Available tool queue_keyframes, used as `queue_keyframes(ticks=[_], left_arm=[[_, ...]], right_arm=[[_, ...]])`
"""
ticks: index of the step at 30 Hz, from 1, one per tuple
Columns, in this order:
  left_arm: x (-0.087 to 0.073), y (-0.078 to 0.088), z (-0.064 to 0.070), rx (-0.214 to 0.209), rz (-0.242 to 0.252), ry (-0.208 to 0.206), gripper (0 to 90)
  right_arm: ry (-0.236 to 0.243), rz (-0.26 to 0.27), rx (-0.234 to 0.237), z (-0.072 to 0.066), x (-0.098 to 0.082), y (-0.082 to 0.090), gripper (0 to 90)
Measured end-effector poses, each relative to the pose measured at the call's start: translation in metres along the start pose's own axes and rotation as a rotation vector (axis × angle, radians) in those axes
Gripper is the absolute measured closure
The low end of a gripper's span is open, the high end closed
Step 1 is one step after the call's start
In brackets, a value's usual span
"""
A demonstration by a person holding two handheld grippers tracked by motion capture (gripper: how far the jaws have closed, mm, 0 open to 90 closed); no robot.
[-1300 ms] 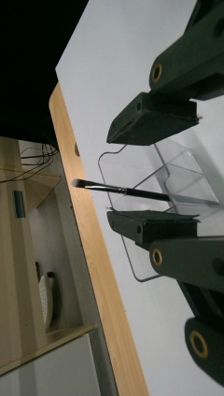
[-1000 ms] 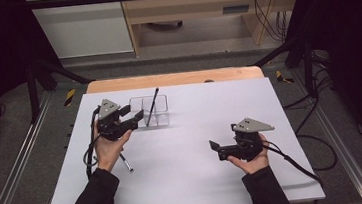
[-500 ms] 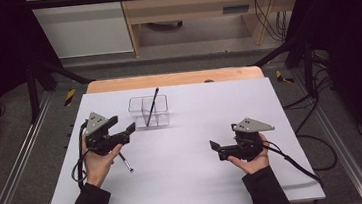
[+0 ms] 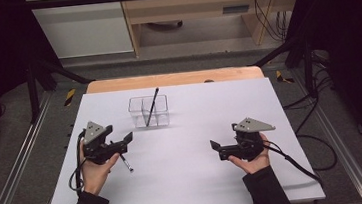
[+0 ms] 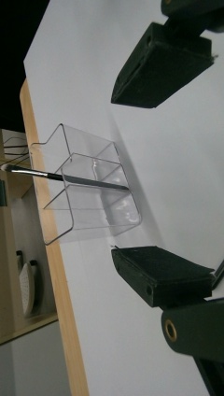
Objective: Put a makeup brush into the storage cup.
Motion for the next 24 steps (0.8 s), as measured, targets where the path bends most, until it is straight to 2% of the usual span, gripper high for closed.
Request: queue_keyframes(ticks=[8,21,24], left_arm=[[-0.01,0.006,-0.006,0.015,-0.014,0.026,17.2],[-0.032,0.009,-0.021,0.047,-0.068,0.057,16.8],[-0.036,0.007,-0.023,0.062,-0.085,0.049,16.8]], right_arm=[[-0.003,0.005,0.001,0.0,0.001,0.001,4.9],[0.003,-0.004,-0.004,0.0,-0.001,0.001,4.9],[0.002,-0.008,-0.003,0.0,-0.001,0.0,5.0]])
Point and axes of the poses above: each handheld gripper's, and its own axes: y roughly backward along the jaws, x roughly out of its top, z roughly to its right, the point moved 5 cm from there along -y, roughly forward along the jaws, and after that the axes turned 4 degrees about -x, right-handed, at the moved point
